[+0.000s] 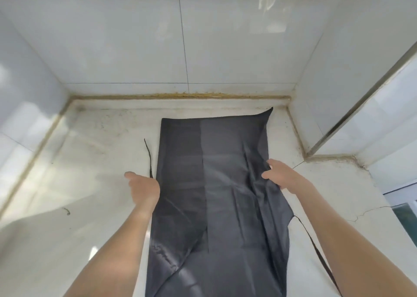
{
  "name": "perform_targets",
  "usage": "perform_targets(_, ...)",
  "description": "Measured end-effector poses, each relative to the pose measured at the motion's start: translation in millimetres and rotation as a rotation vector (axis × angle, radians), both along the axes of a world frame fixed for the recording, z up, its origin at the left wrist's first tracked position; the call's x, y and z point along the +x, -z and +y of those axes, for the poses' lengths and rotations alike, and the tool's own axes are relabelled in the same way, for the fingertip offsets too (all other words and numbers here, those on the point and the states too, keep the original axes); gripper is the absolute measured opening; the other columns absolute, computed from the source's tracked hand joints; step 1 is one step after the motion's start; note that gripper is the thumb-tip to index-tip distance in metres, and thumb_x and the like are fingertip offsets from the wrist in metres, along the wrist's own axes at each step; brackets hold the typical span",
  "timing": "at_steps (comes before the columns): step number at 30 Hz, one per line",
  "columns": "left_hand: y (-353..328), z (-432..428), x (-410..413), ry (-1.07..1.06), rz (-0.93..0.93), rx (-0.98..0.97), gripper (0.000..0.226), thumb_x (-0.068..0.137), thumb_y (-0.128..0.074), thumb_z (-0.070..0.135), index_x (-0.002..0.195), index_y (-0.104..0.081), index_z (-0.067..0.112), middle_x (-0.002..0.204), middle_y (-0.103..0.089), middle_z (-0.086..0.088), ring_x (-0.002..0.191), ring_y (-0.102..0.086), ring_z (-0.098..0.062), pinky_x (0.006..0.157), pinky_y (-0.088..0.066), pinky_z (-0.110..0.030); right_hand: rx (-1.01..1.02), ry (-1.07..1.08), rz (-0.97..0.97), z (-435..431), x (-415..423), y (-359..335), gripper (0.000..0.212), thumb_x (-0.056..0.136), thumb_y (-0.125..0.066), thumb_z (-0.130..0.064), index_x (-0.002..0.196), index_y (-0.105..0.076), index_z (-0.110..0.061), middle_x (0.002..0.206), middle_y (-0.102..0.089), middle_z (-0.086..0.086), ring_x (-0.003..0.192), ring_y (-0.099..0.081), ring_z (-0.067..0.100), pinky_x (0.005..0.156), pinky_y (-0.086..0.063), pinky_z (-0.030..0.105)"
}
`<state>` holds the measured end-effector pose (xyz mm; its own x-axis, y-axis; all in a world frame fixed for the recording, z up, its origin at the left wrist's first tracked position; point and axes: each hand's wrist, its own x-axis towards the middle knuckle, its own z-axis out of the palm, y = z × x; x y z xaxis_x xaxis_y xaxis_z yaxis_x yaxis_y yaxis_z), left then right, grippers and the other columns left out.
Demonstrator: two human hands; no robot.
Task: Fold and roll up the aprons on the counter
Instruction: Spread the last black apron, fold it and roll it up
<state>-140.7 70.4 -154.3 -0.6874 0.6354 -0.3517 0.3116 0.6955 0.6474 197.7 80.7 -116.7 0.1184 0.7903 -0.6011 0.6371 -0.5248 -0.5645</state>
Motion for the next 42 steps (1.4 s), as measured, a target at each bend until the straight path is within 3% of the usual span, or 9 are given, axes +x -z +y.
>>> perform_targets(3, 9.0, -3.9, -4.8, 0.188, 0.287, 0.002, 0.057, 0.082, -0.049, -0.007, 0.136, -0.034, 0.002, 0.124, -0.043, -0.026, 0.109, -0.046, -0.042, 0.089, -0.038, -0.042, -0.063, -0.127, 0.099, 4.0, -36.1, -12.1, 0.024, 0.089, -0.053, -0.012, 0.113, -0.053, -0.017, 0.096, -0.057, 0.009, 0.076, -0.058, 0.025, 0.064, -0.046, 0.031)
perform_targets(5, 9.2, -6.5, 9.7, 0.449, 0.381, 0.080, 0.045, 0.084, -0.051, -0.001, 0.128, -0.049, 0.005, 0.124, -0.044, -0.021, 0.110, -0.044, -0.039, 0.092, -0.035, -0.039, -0.080, -0.209, 0.115, 5.9, -56.8, -9.6, 0.032, 0.088, -0.052, -0.013, 0.120, -0.055, -0.011, 0.098, -0.062, 0.010, 0.073, -0.063, 0.025, 0.063, -0.050, 0.032)
perform_targets(9, 12.3, -12.4, 44.8, 1.038, 0.266, 0.086, 0.035, 0.097, -0.046, 0.023, 0.131, -0.052, 0.018, 0.140, -0.043, -0.003, 0.128, -0.039, -0.025, 0.104, -0.030, -0.036, -0.147, -0.242, 0.109, 2.2, -87.6, 0.0, 0.058, 0.093, -0.048, -0.011, 0.148, -0.031, -0.020, 0.103, -0.061, 0.009, 0.063, -0.064, 0.019, 0.060, -0.056, 0.031)
perform_targets(12, 18.4, -17.7, 69.7, 1.253, 0.194, -0.033, 0.048, 0.100, -0.040, 0.034, 0.147, -0.034, 0.022, 0.153, -0.030, -0.004, 0.140, -0.026, -0.024, 0.113, -0.023, -0.038, -0.175, -0.205, 0.174, -4.5, -97.7, 9.4, 0.066, 0.093, -0.049, -0.011, 0.152, -0.020, -0.021, 0.123, -0.056, 0.008, 0.086, -0.068, 0.017, 0.067, -0.060, 0.035)
perform_targets(18, 25.3, -24.1, 99.7, 1.193, 0.284, -0.028, 0.047, 0.102, -0.033, 0.040, 0.147, -0.033, 0.026, 0.150, -0.032, -0.007, 0.137, -0.028, -0.027, 0.111, -0.027, -0.041, -0.130, -0.171, 0.221, -19.3, -80.8, 15.9, 0.041, 0.094, -0.048, -0.009, 0.135, -0.045, -0.016, 0.112, -0.060, 0.006, 0.098, -0.065, 0.018, 0.074, -0.060, 0.033)
perform_targets(22, 25.0, -25.3, 109.9, 1.276, 0.288, -0.182, 0.051, 0.101, -0.023, 0.051, 0.150, -0.021, 0.038, 0.161, -0.004, -0.009, 0.147, -0.003, -0.027, 0.118, -0.004, -0.049, 0.077, -0.078, 0.119, -30.9, -57.9, 27.0, 0.038, 0.094, -0.047, -0.013, 0.132, -0.049, -0.021, 0.117, -0.058, 0.002, 0.103, -0.057, 0.015, 0.086, -0.049, 0.024)
perform_targets(25, 31.2, -30.7, 111.2, 1.310, 0.362, -0.263, 0.056, 0.100, -0.015, 0.054, 0.153, -0.004, 0.037, 0.159, 0.019, -0.007, 0.147, 0.016, -0.024, 0.116, 0.007, -0.051, 0.251, -0.110, 0.064, -39.7, -50.2, 37.9, 0.049, 0.093, -0.050, -0.009, 0.140, -0.041, -0.021, 0.134, -0.047, 0.001, 0.124, -0.044, 0.014, 0.099, -0.036, 0.023)
perform_targets(31, 40.2, -34.2, 100.3, 1.273, 0.474, -0.310, 0.068, 0.099, -0.022, 0.057, 0.149, 0.018, 0.036, 0.154, 0.032, -0.009, 0.143, 0.026, -0.029, 0.114, 0.011, -0.053, 0.373, -0.299, -0.175, -55.1, -59.6, 56.1, 0.060, 0.097, -0.046, -0.018, 0.151, -0.020, -0.018, 0.155, -0.025, -0.001, 0.142, -0.019, 0.017, 0.115, -0.019, 0.029)
perform_targets(42, 37.9, -26.2, 72.6, 1.269, 0.356, -0.265, 0.069, 0.104, -0.031, 0.017, 0.147, 0.018, 0.041, 0.153, 0.033, -0.012, 0.143, 0.026, -0.027, 0.114, 0.008, -0.052, 0.309, -0.400, -0.530, -65.4, -105.9, 92.0, 0.061, 0.103, -0.020, -0.038, 0.152, 0.006, -0.014, 0.161, 0.008, 0.006, 0.148, 0.010, 0.023, 0.118, 0.003, 0.042)
